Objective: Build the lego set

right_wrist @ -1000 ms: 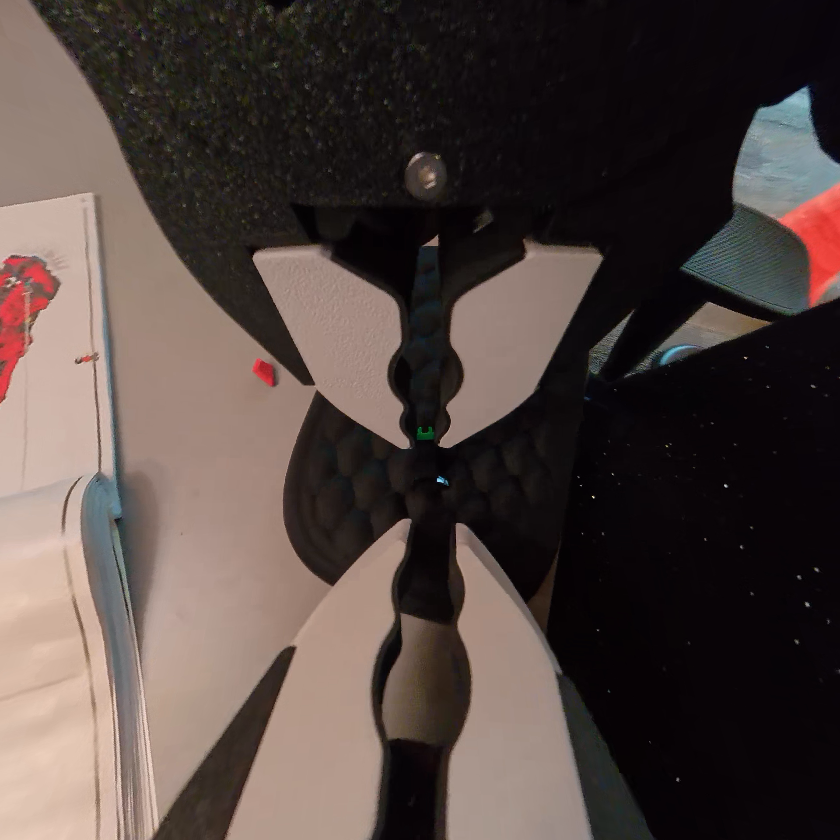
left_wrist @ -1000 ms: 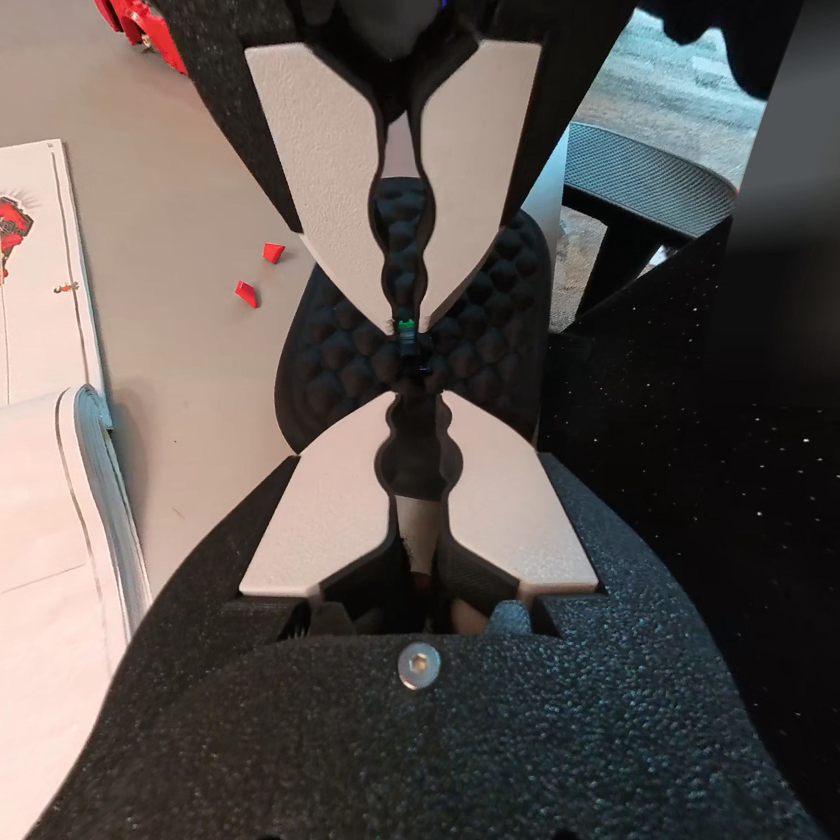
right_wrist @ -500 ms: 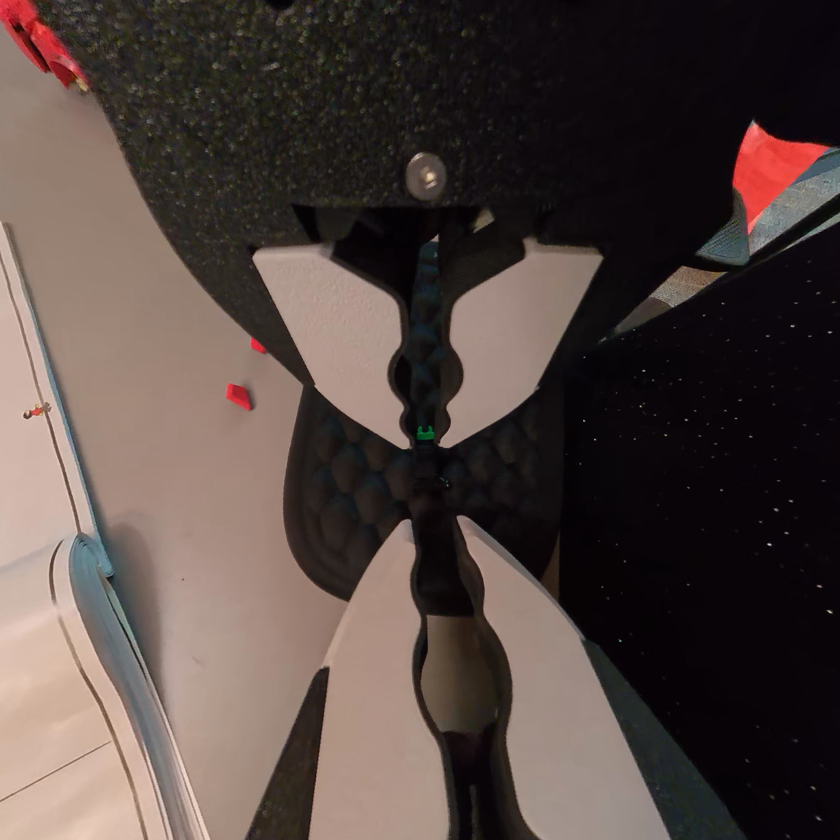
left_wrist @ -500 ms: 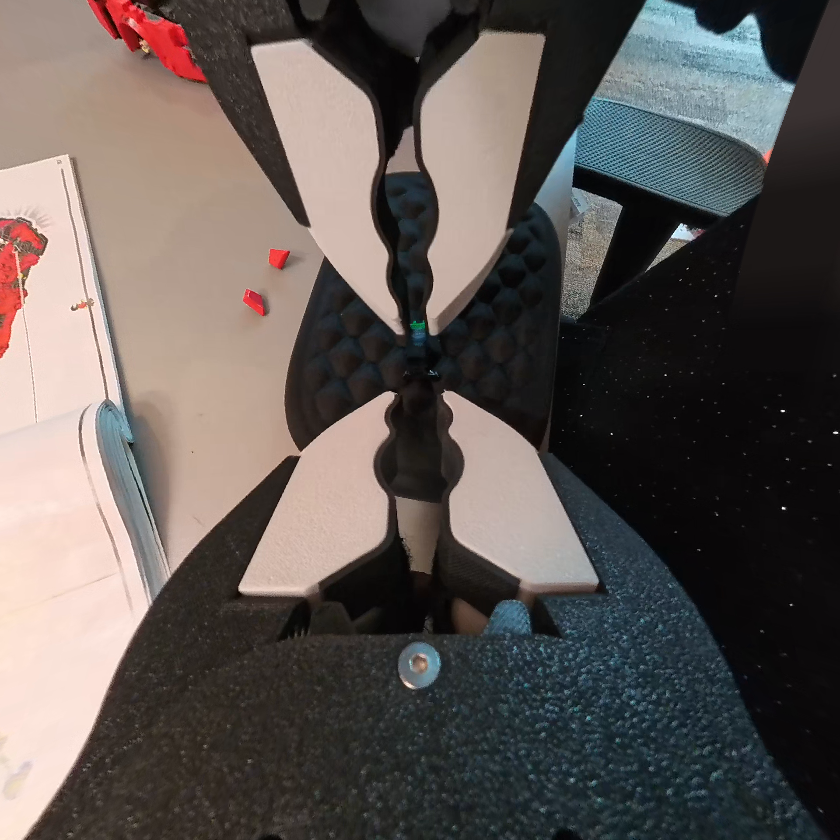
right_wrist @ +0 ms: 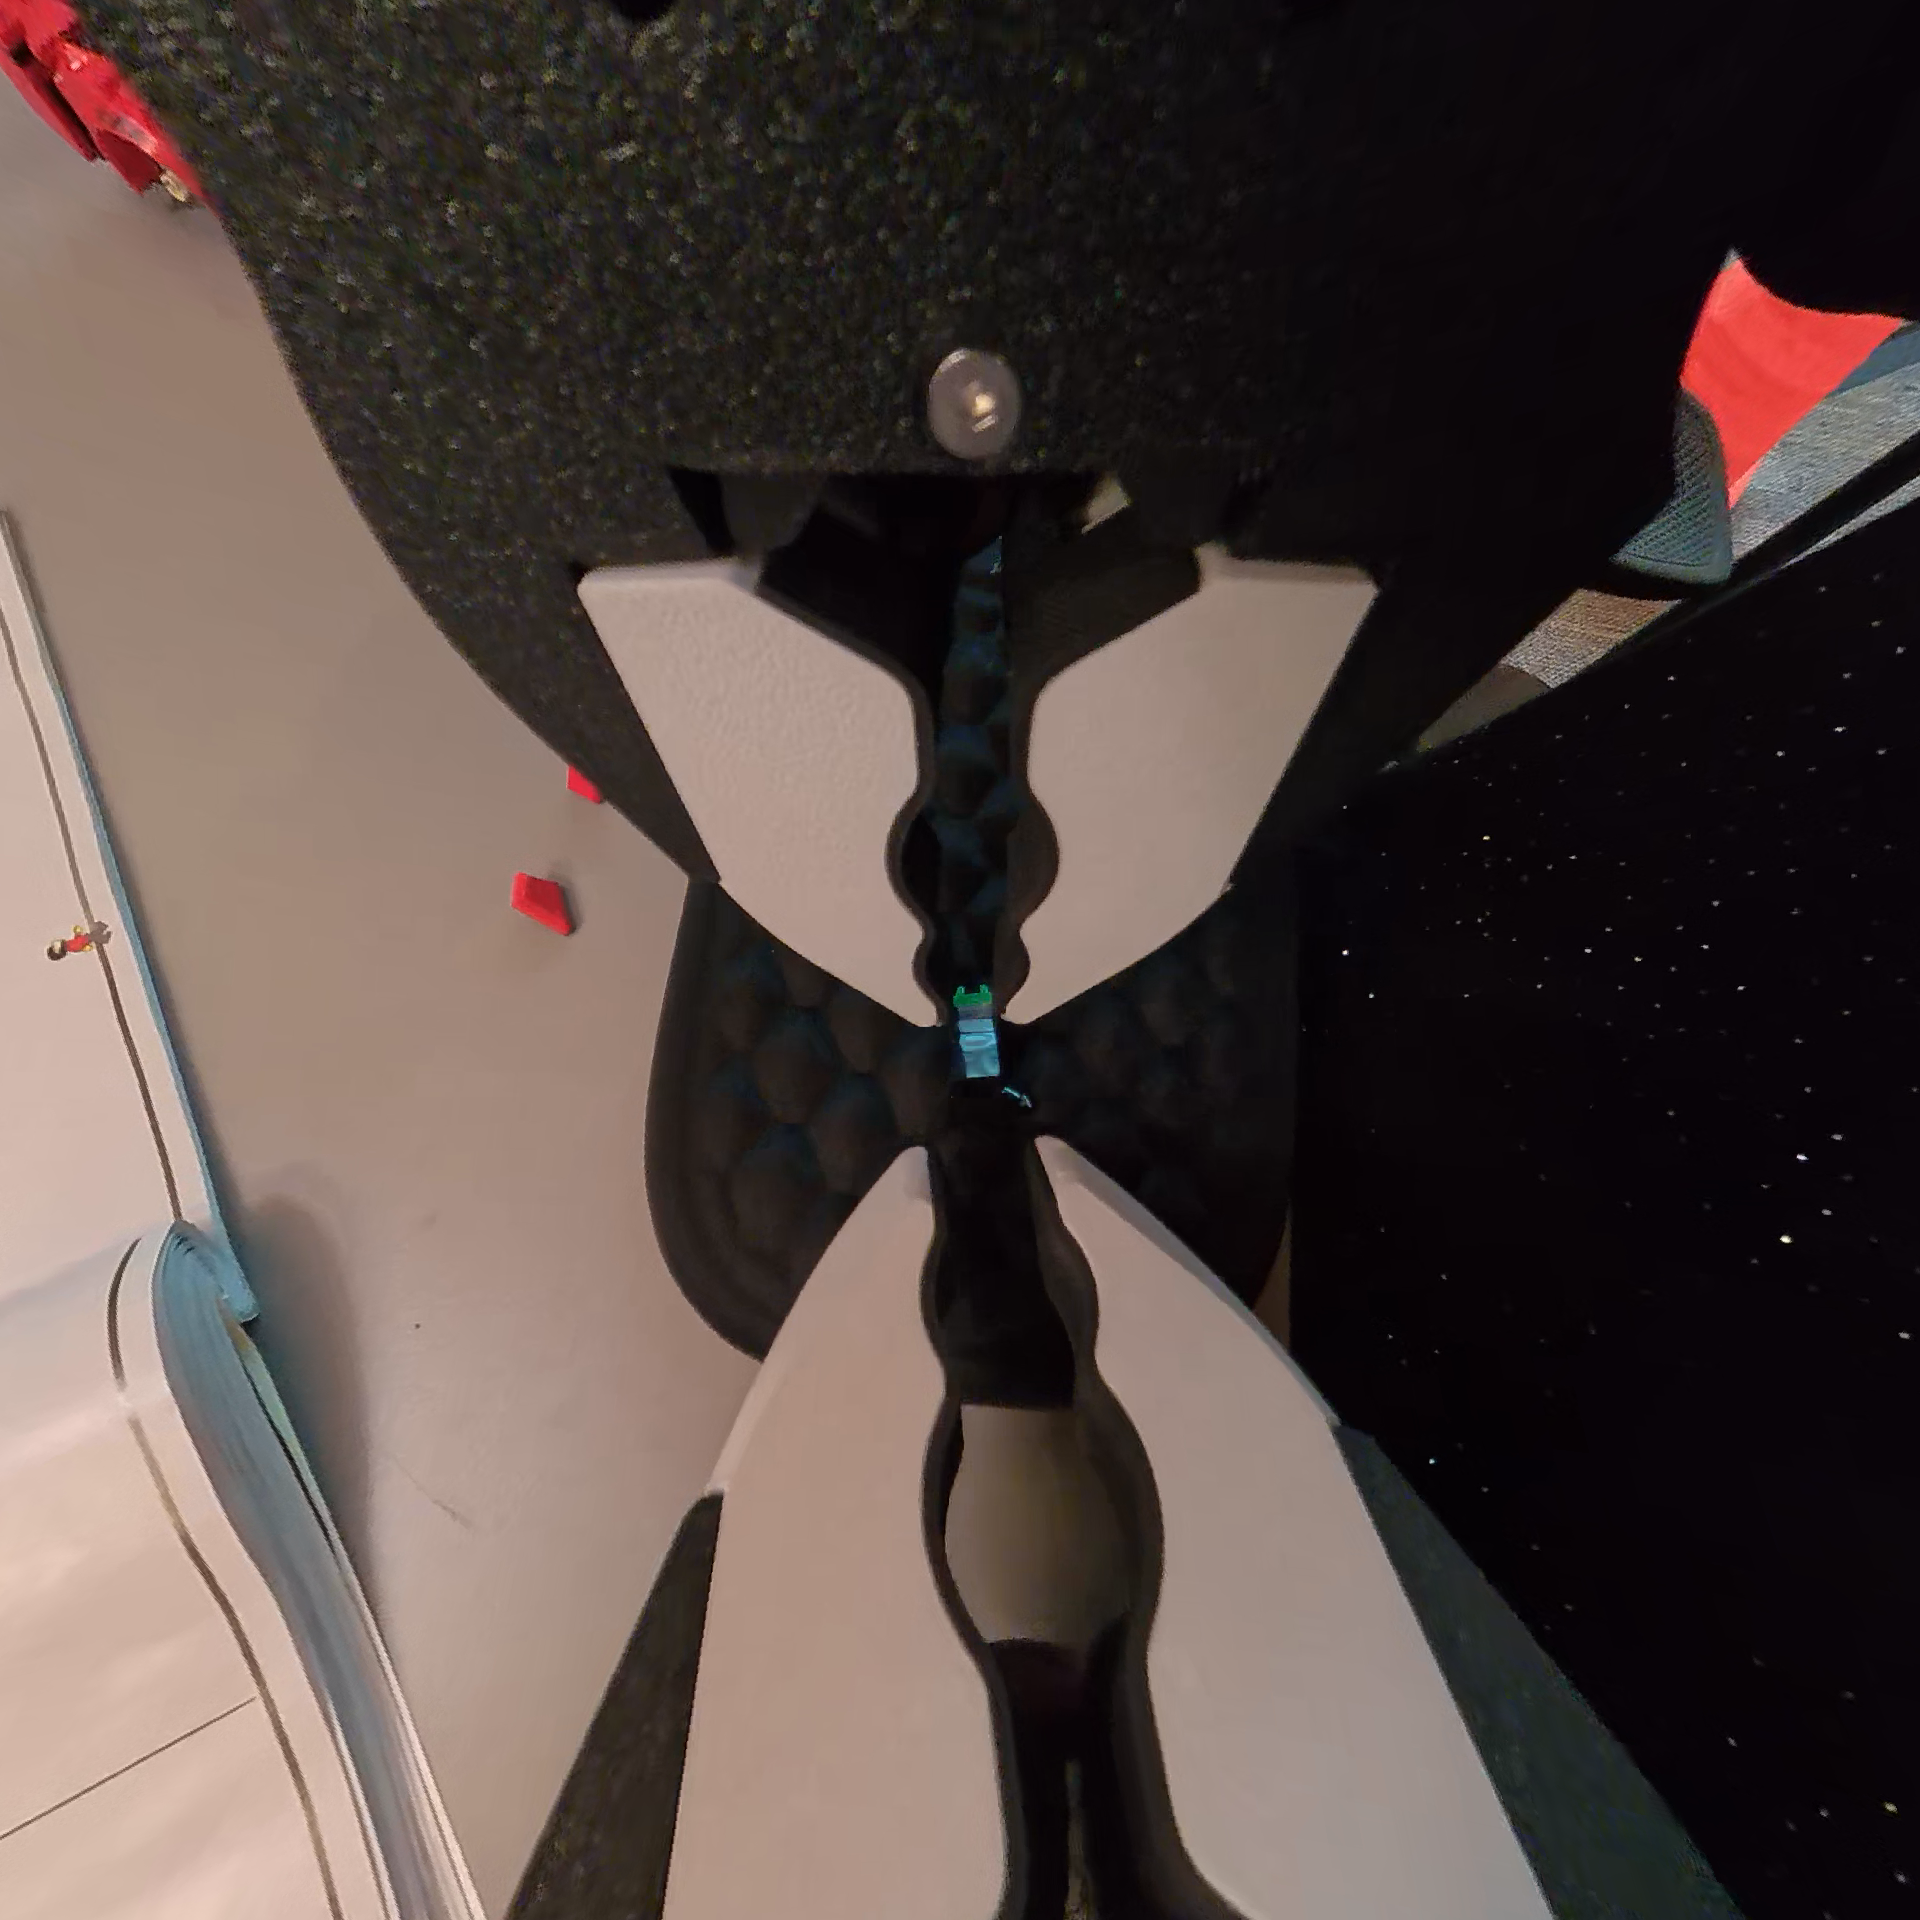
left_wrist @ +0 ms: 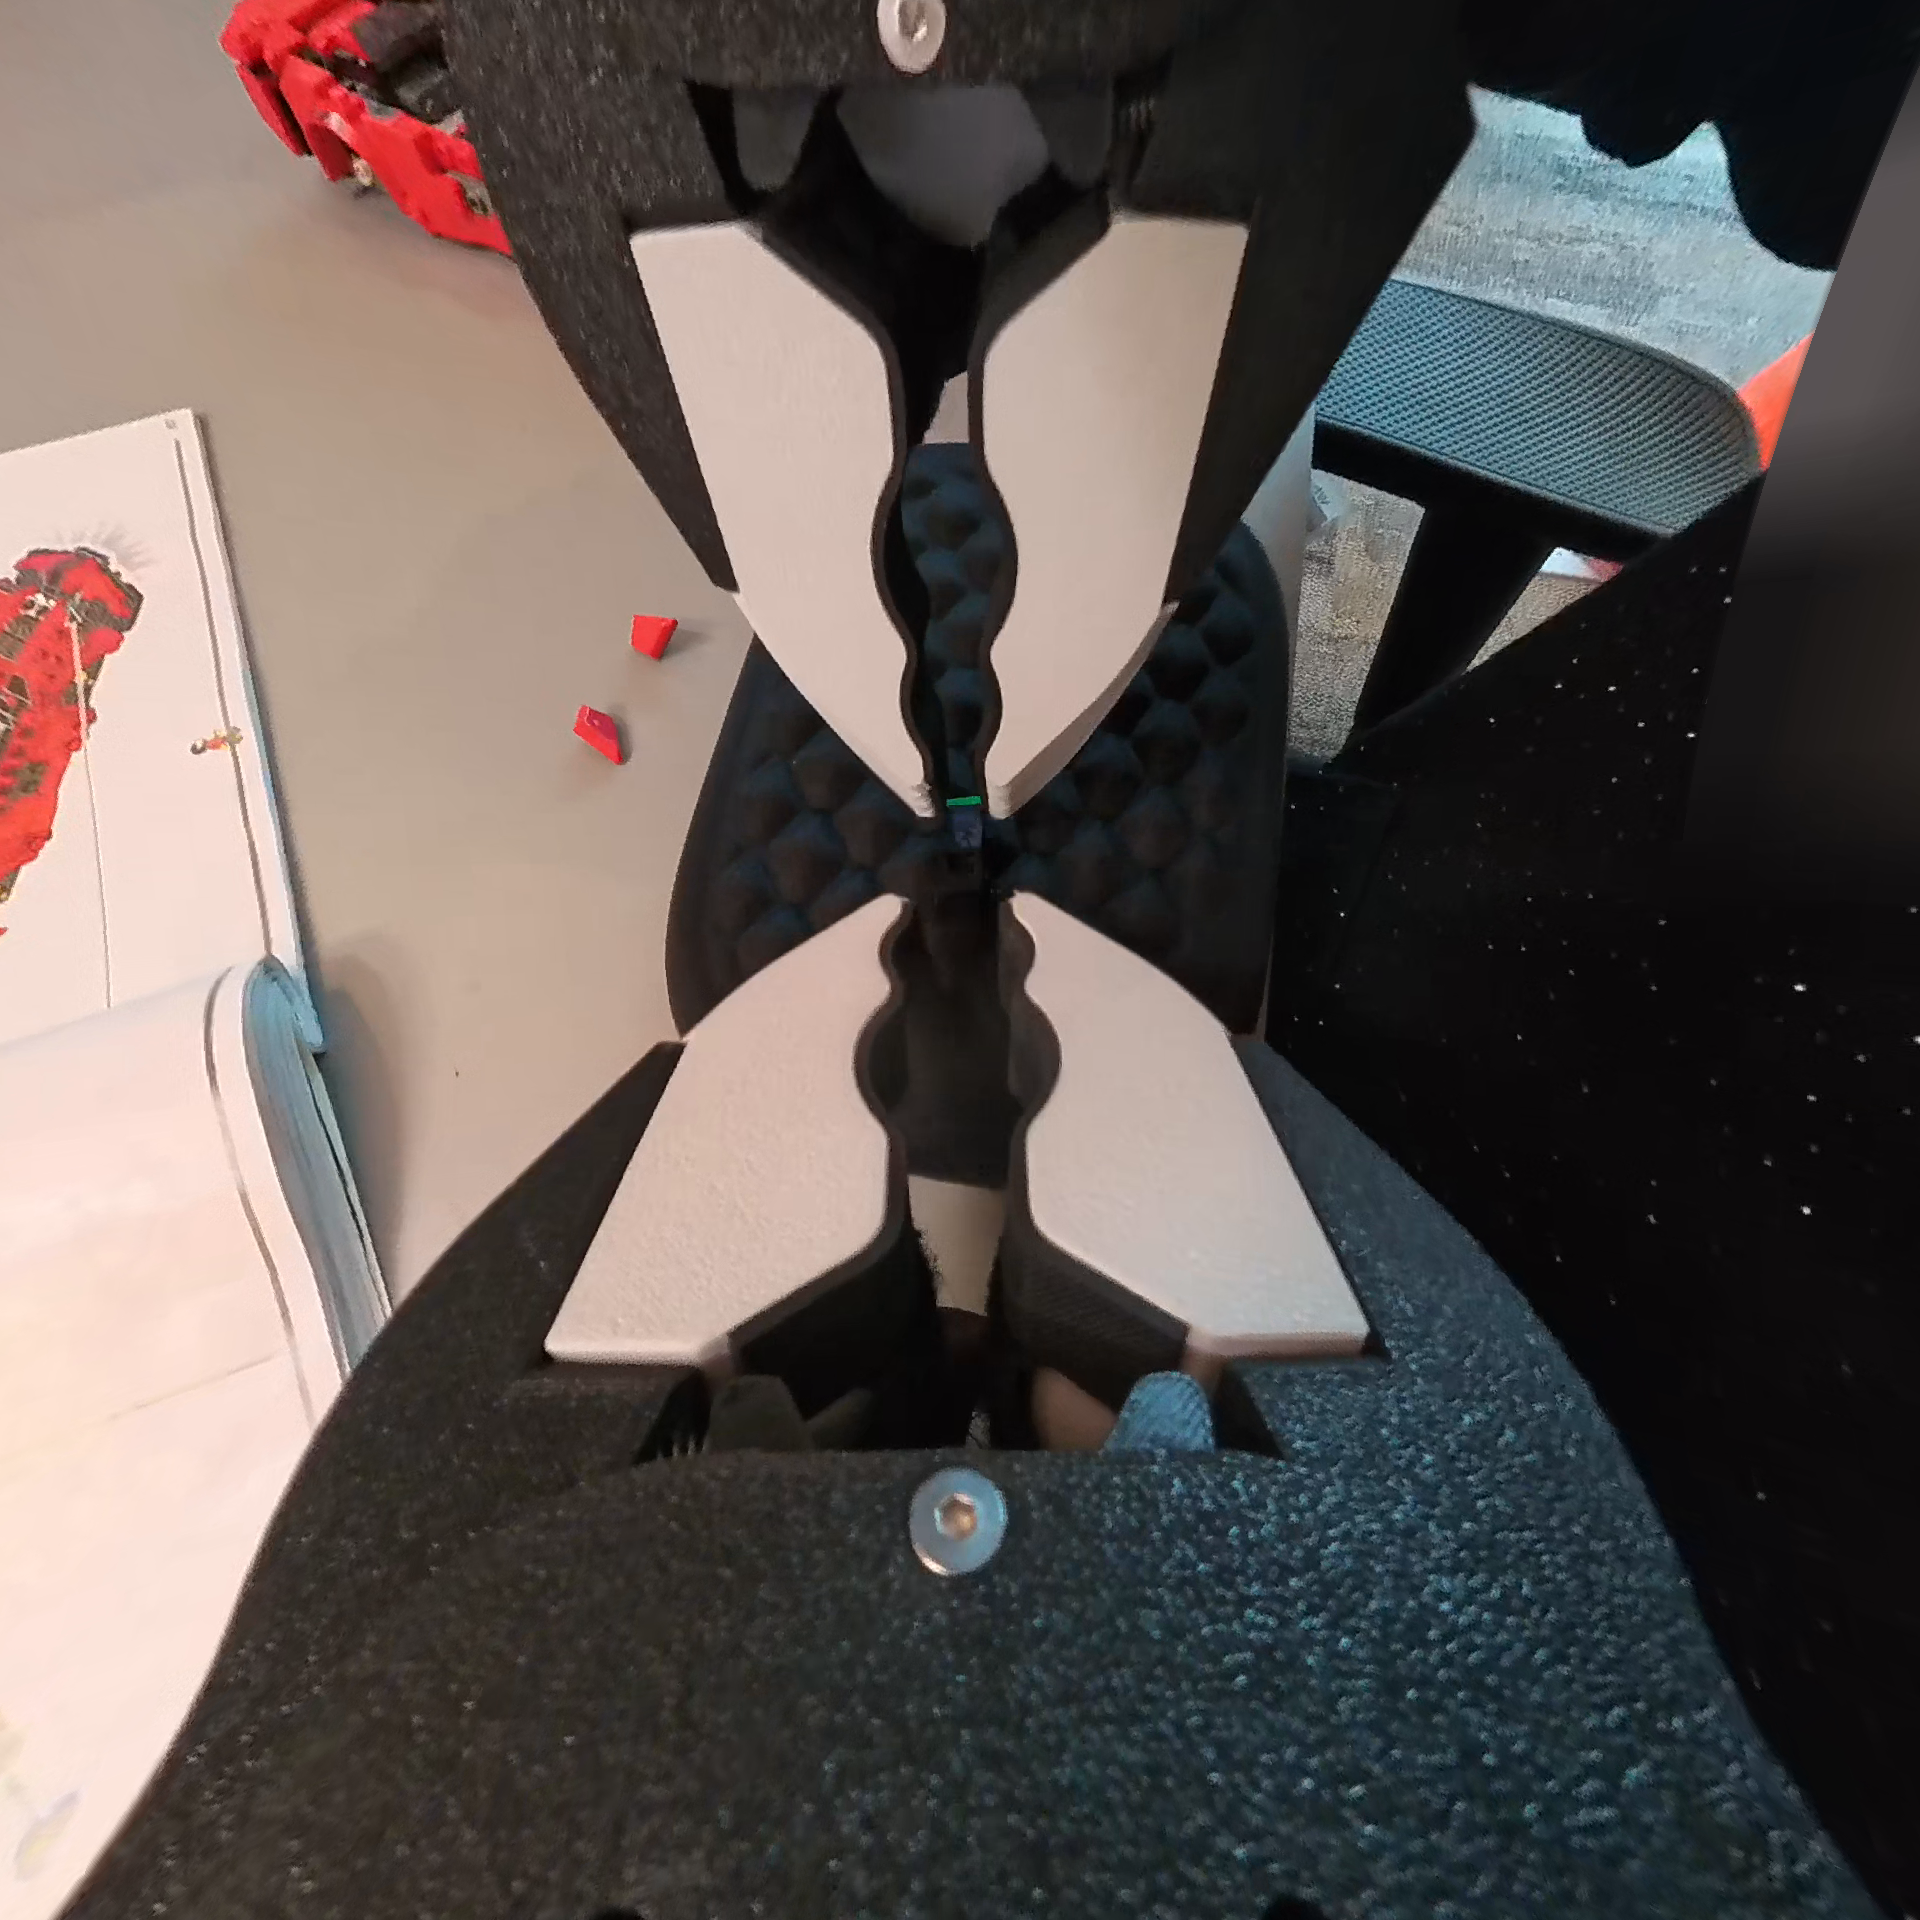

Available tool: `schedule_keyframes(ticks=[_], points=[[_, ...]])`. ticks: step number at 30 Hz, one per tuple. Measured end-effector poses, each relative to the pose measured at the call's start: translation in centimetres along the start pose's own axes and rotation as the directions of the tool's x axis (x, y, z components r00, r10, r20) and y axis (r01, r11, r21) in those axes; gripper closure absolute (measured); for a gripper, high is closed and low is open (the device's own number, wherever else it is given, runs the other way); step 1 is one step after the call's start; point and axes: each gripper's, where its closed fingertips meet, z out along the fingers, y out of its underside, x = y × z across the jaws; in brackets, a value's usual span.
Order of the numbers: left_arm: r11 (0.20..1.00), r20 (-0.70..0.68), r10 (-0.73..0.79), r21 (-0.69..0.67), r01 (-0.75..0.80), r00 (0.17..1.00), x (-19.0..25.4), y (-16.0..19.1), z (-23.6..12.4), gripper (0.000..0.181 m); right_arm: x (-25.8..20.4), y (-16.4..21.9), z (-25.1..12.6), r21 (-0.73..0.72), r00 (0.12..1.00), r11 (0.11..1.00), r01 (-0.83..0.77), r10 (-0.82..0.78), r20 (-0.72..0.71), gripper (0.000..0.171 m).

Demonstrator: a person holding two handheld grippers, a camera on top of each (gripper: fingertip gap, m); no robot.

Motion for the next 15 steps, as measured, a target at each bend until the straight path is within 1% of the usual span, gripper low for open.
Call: schedule_keyframes(ticks=[4,7,12,15], points=[[1.000,-0.006,0.013,-0.005,-0.013,1.000,0.18,-0.37,0.67,0.172,-0.03,0.09,-0.01,-0.010,1.000,1.000,0.010,-0.010,-0.005,0.164],[0.999,-0.027,0.016,-0.027,-0.017,1.000,0.46,-0.12,0.99,0.180,-0.08,-0.02,0.01,-0.002,1.000,1.000,0.012,-0.012,-0.006,0.164],[0.999,-0.046,-0.008,-0.036,0.006,0.999,0.53,0.16,1.05,0.181,-0.05,-0.09,0.05,0.008,1.000,1.000,0.014,-0.014,-0.007,0.164],[0.998,-0.040,0.005,-0.067,-0.008,0.999,0.36,0.60,1.03,0.181,0.04,-0.33,0.08,0.023,1.000,1.000,0.013,-0.013,-0.015,0.164]])
